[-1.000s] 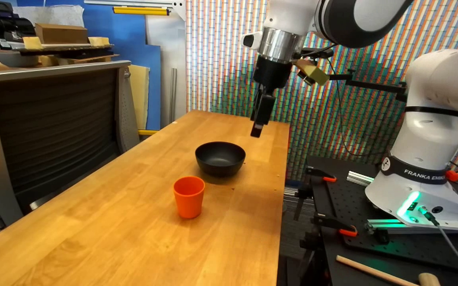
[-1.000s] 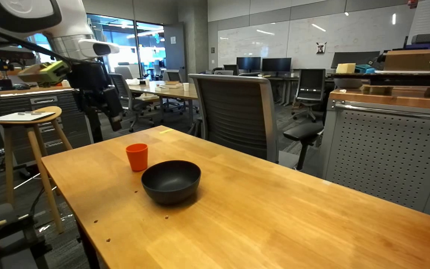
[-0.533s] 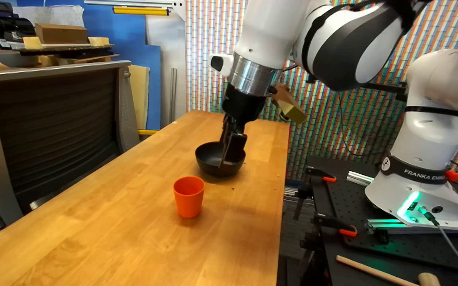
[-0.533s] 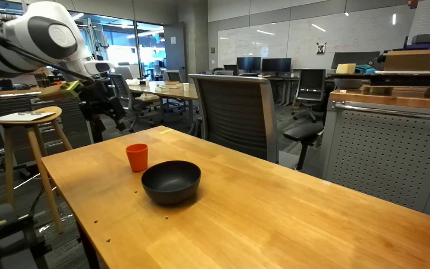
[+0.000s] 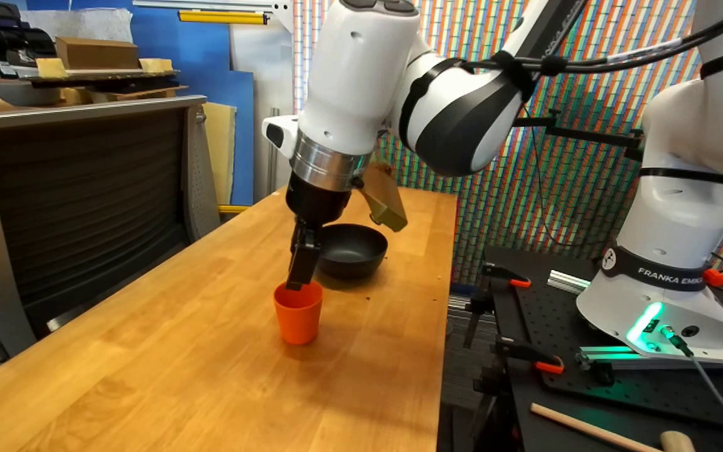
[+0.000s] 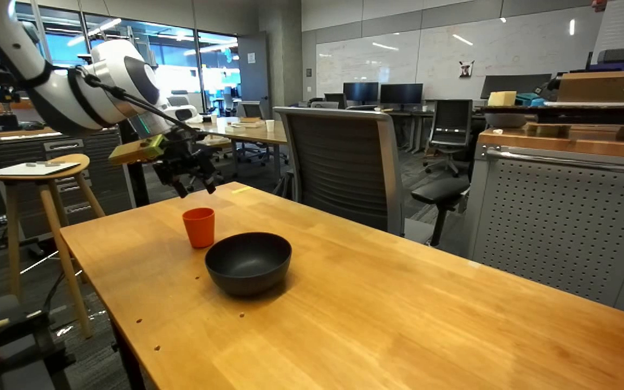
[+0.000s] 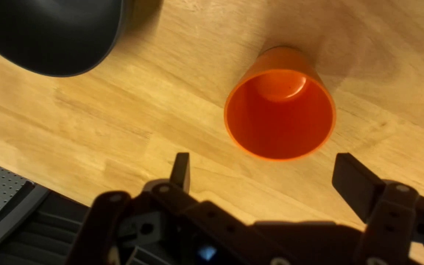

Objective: Put the cup in the bowl

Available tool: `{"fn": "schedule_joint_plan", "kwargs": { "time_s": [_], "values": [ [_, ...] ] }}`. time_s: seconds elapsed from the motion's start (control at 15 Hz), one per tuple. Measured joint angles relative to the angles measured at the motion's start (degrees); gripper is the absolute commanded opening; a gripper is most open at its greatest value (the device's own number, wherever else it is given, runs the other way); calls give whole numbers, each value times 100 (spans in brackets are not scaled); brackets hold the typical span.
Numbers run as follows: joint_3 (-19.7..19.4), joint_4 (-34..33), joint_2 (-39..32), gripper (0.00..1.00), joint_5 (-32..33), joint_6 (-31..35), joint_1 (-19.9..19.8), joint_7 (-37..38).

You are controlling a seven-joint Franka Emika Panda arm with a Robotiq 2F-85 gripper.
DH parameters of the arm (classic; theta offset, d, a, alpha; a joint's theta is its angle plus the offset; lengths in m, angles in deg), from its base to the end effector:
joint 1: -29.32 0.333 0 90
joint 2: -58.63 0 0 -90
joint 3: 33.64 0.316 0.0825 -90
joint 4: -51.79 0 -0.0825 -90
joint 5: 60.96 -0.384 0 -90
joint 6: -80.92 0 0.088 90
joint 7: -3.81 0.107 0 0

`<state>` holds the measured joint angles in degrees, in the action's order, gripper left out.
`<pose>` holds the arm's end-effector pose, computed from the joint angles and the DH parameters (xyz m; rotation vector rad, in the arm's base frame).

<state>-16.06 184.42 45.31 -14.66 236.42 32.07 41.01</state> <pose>0.4904 0.2103 0.2600 2.8491 0.5808 0.4715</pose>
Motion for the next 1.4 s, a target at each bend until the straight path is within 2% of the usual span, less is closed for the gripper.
{"fn": "schedule_joint_plan", "kwargs": {
  "time_s": [0.2, 0.27, 0.4, 0.73, 1.0, 1.13, 1.4],
  "values": [
    [-224, -368, -612, 99, 668, 0, 156, 458],
    [-308, -454, -780, 74, 833, 0, 191, 564],
    [-488, -608, -1049, 70, 1187, 4, 249, 766],
    [-676, -810, -1320, 28, 1373, 4, 259, 821],
    [-666, -729, -1315, 1, 1247, 1, 195, 748],
    [-638, -540, -1232, 0, 814, 7, 135, 463],
    [-813, 168, -616, 2, -700, 2, 71, -595]
  ]
}}
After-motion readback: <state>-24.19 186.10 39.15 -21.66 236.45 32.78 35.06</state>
